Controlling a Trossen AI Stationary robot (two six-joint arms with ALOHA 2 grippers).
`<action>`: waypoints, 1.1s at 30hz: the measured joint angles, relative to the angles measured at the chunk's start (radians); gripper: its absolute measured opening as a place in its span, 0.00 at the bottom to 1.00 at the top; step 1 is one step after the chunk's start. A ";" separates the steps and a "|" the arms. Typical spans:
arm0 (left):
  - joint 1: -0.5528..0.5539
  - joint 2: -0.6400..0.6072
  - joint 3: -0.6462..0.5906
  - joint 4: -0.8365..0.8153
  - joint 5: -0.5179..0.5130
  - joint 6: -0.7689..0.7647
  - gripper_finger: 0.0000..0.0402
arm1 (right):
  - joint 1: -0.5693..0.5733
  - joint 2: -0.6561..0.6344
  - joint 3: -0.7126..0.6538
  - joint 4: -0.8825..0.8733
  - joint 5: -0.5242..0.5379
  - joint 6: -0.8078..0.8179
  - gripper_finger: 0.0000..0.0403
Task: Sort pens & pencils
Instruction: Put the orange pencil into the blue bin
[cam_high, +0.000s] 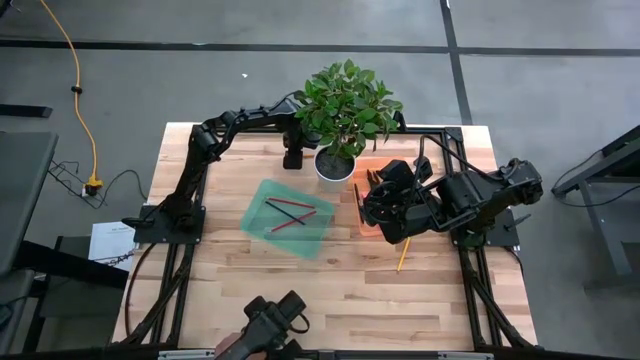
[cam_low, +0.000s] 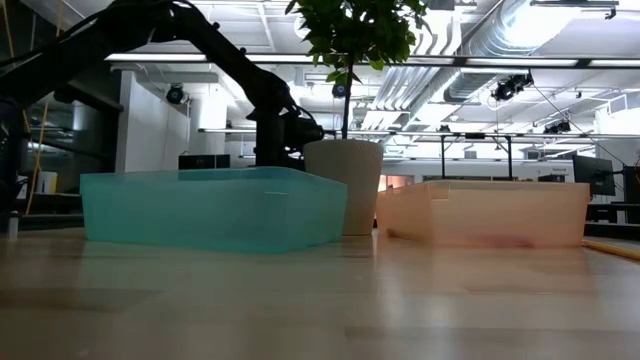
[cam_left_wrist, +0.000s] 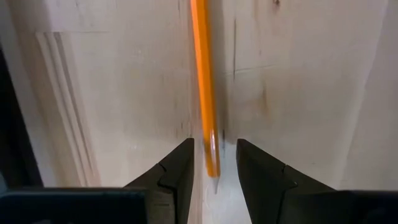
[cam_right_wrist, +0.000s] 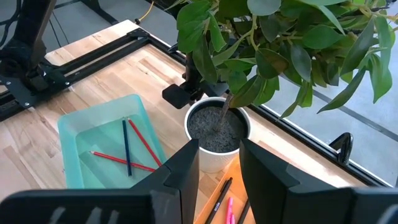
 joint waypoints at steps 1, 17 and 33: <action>0.000 0.000 0.000 0.002 -0.004 0.000 0.26 | 0.000 0.000 0.000 0.000 0.000 0.000 0.27; 0.005 0.023 0.007 -0.012 -0.009 -0.003 0.26 | 0.001 0.000 0.000 0.000 0.000 0.011 0.27; 0.006 0.027 0.008 0.002 -0.018 0.012 0.07 | 0.001 0.000 0.000 -0.008 0.000 0.011 0.27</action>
